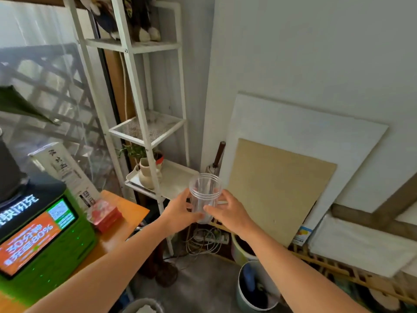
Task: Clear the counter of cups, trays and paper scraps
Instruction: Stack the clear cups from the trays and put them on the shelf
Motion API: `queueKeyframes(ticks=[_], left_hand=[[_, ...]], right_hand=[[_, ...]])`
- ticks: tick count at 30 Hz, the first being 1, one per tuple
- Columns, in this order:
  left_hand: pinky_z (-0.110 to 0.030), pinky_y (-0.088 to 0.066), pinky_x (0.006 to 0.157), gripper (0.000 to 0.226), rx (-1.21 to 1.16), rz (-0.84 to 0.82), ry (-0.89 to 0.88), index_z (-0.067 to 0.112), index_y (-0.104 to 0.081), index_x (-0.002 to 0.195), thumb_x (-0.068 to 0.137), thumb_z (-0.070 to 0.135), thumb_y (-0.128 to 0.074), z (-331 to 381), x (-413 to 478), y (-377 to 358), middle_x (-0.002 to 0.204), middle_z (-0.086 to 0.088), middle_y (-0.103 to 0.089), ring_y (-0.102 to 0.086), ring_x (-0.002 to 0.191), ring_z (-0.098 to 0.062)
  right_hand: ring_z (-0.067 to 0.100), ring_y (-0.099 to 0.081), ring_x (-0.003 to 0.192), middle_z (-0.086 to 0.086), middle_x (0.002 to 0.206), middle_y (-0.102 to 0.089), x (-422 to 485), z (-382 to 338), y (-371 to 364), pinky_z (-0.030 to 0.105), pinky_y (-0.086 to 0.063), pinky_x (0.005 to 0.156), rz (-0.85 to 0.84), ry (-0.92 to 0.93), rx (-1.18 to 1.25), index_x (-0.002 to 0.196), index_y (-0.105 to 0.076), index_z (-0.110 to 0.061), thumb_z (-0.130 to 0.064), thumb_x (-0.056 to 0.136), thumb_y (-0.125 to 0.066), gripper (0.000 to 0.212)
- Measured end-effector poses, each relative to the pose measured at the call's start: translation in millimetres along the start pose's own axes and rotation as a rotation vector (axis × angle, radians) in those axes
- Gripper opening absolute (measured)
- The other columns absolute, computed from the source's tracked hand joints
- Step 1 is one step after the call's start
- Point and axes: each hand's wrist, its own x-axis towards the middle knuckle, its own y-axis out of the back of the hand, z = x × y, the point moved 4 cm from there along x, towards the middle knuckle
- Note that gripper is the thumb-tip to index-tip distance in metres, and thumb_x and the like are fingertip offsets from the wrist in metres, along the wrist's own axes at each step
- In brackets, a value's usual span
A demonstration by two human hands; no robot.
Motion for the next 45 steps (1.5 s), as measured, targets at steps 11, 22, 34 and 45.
queueKeyframes(ticks=[11, 22, 34, 45], left_hand=[[-0.013, -0.044, 0.071, 0.072, -0.022, 0.010, 0.003, 0.034, -0.047, 0.134, 0.072, 0.024, -0.083, -21.1, 87.3, 39.9, 0.117, 0.017, -0.060, -0.059, 0.098, 0.002], [-0.013, -0.045, 0.076, 0.075, 0.004, 0.037, 0.035, 0.028, -0.046, 0.138, 0.073, 0.025, -0.083, -32.8, 164.5, 59.6, 0.124, 0.011, -0.059, -0.060, 0.104, -0.005], [-0.024, -0.047, 0.084, 0.073, -0.015, 0.121, 0.171, 0.028, -0.046, 0.134, 0.073, 0.025, -0.085, -43.0, 295.0, 63.1, 0.123, 0.007, -0.060, -0.059, 0.107, -0.010], [-0.026, -0.054, 0.085, 0.077, -0.084, 0.230, 0.349, 0.035, -0.044, 0.132, 0.070, 0.015, -0.085, -102.1, 339.9, 59.1, 0.117, 0.014, -0.062, -0.061, 0.107, -0.006]], right_hand=[[-0.009, -0.062, 0.094, -0.028, 0.110, -0.059, 97.6, -16.4, -6.6, 0.015, -0.045, 0.072, -0.010, -0.003, -0.014, 0.107, -0.046, -0.059, -0.058, 0.065, -0.073, 0.050], [-0.007, -0.063, 0.095, -0.023, 0.116, -0.060, 187.0, -17.3, -0.6, 0.017, -0.051, 0.077, -0.092, 0.016, 0.019, 0.121, -0.049, -0.049, -0.059, 0.064, -0.074, 0.063], [-0.006, -0.065, 0.093, -0.023, 0.112, -0.062, 335.5, 0.7, 33.0, 0.019, -0.053, 0.075, -0.185, 0.027, -0.006, 0.124, -0.053, -0.040, -0.061, 0.064, -0.074, 0.068], [0.000, -0.063, 0.100, -0.020, 0.115, -0.062, 422.2, 40.7, -1.1, 0.030, -0.055, 0.086, -0.401, -0.001, -0.072, 0.125, -0.051, -0.044, -0.071, 0.061, -0.071, 0.073]])
